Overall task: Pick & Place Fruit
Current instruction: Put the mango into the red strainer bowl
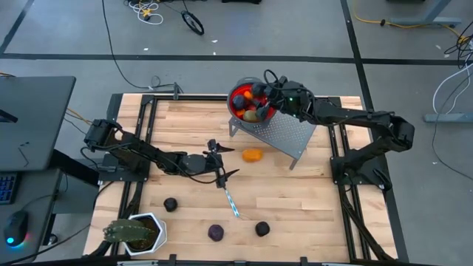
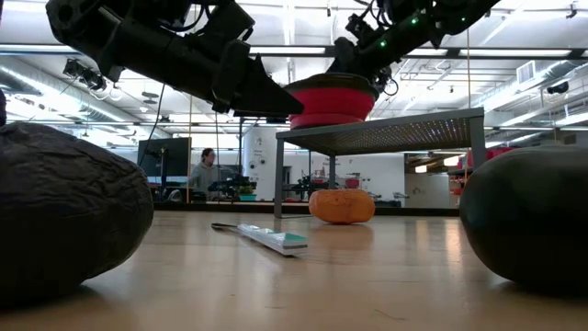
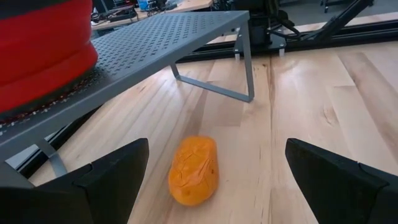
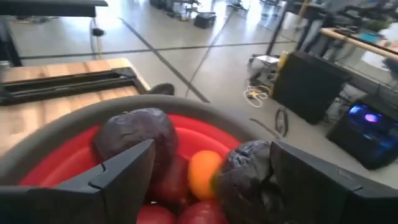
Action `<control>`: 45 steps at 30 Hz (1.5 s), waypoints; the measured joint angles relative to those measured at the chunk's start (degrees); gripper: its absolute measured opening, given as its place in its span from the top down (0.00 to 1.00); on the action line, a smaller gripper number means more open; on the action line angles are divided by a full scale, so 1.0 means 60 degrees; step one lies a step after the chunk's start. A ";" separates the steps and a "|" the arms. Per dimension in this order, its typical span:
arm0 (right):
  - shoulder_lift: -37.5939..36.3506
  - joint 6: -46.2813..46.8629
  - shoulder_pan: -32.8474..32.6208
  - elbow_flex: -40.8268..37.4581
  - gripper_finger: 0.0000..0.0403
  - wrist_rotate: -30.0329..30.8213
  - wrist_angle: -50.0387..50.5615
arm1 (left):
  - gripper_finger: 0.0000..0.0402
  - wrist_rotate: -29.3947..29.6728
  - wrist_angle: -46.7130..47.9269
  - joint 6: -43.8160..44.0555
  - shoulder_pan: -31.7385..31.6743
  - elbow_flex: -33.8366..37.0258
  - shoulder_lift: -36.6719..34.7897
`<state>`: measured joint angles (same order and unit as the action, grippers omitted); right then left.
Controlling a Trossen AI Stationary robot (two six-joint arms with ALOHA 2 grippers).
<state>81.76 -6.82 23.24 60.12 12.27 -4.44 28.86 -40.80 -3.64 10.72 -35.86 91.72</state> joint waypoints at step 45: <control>-0.1159 0.2914 -0.7844 0.0000 0.20 0.3783 0.4219 | 0.04 -0.1143 -0.0907 0.0185 -0.0649 -0.0015 0.0693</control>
<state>74.80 10.66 -23.82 60.12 34.97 20.87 22.00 -46.24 -2.53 6.83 -35.95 95.88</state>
